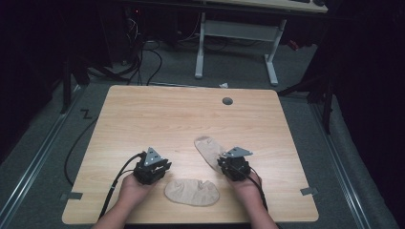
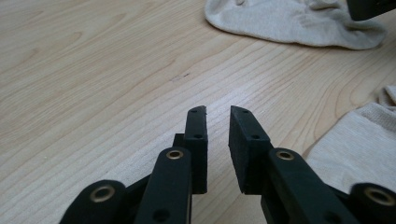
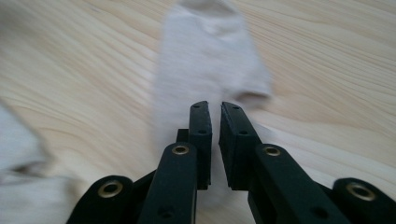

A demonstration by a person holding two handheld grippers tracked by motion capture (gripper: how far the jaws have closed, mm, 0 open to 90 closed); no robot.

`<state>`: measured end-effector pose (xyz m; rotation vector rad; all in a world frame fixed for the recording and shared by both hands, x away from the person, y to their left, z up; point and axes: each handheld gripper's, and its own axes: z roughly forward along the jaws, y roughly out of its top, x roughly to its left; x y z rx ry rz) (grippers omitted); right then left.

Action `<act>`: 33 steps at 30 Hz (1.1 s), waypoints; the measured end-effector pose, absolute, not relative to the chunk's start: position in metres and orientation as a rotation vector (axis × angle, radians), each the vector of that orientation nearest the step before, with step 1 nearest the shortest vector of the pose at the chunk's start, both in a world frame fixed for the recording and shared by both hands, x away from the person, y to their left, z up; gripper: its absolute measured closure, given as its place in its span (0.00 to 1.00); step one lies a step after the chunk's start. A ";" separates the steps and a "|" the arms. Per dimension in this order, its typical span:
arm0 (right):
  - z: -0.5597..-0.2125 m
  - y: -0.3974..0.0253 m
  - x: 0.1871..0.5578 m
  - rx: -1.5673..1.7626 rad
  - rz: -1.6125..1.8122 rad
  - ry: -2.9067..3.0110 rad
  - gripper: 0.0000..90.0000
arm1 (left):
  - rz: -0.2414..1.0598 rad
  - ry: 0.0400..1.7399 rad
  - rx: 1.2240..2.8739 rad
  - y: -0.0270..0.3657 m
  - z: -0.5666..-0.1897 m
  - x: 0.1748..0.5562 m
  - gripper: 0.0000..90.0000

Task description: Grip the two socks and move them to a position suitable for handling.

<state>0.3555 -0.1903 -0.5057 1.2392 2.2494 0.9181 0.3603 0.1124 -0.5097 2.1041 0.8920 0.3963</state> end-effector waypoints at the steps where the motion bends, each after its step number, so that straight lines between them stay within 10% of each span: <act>1: -0.506 -0.190 0.356 1.239 0.918 2.249 0.92 | 0.393 0.894 2.107 0.112 -0.510 0.361 0.86; 10: -0.521 -0.163 0.397 1.247 0.868 2.323 1.00 | 0.396 0.890 2.100 0.114 -0.509 0.359 0.87; 20: -0.509 -0.134 0.364 0.991 0.981 2.449 0.99 | 0.382 0.910 2.085 0.115 -0.510 0.362 0.86; 33: -0.507 -0.194 0.331 1.165 0.997 2.292 0.80 | 0.412 0.919 2.070 0.099 -0.506 0.381 0.62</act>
